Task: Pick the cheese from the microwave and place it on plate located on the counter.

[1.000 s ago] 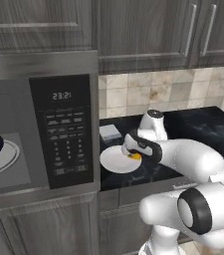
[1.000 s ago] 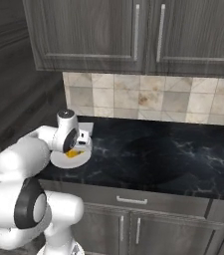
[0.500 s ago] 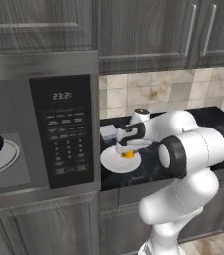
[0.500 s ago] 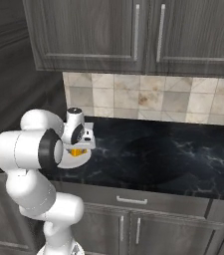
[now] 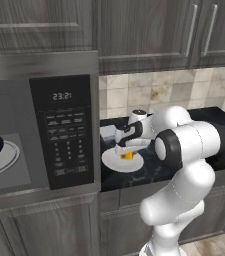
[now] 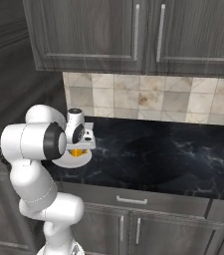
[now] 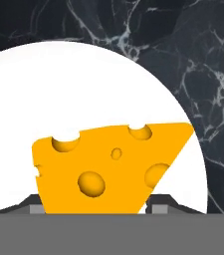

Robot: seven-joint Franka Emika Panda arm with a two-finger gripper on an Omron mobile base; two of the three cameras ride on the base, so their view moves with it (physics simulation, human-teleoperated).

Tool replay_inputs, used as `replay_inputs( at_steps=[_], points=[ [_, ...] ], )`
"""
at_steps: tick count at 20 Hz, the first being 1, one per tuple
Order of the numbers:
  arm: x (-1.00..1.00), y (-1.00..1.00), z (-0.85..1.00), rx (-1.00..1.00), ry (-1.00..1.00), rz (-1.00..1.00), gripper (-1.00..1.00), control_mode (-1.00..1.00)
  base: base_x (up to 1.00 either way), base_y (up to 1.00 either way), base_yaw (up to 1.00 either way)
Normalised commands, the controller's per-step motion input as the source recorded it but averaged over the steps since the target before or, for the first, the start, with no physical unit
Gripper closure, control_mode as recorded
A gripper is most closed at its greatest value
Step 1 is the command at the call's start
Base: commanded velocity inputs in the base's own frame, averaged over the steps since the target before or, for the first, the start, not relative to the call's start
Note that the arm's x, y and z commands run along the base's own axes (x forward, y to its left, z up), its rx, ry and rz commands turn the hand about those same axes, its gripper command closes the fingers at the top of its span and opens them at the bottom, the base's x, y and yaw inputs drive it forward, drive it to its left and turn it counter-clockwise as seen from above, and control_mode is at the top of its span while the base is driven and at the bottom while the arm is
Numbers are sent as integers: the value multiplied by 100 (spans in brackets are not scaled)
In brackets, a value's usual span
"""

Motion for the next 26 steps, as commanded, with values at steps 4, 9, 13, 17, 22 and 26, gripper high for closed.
replay_inputs(
  at_steps=[4, 9, 13, 17, 22, 26],
  points=[
    [0, 0, 0, 0, 0, 0, -100, -100, 0, 0, 0],
    [0, 0, 0, 0, 0, 0, -100, -100, 0, 0, 0],
    [0, -1, 1, 0, 1, 0, -100, -100, 0, 0, 0],
    [-45, 0, 86, 0, -4, 0, -100, -100, 0, 0, 0],
    [-75, 0, 100, 0, -4, 0, -100, -100, 0, 0, 0],
    [-100, -8, 100, 0, -11, 0, -100, -100, 0, 0, 0]
  ],
)
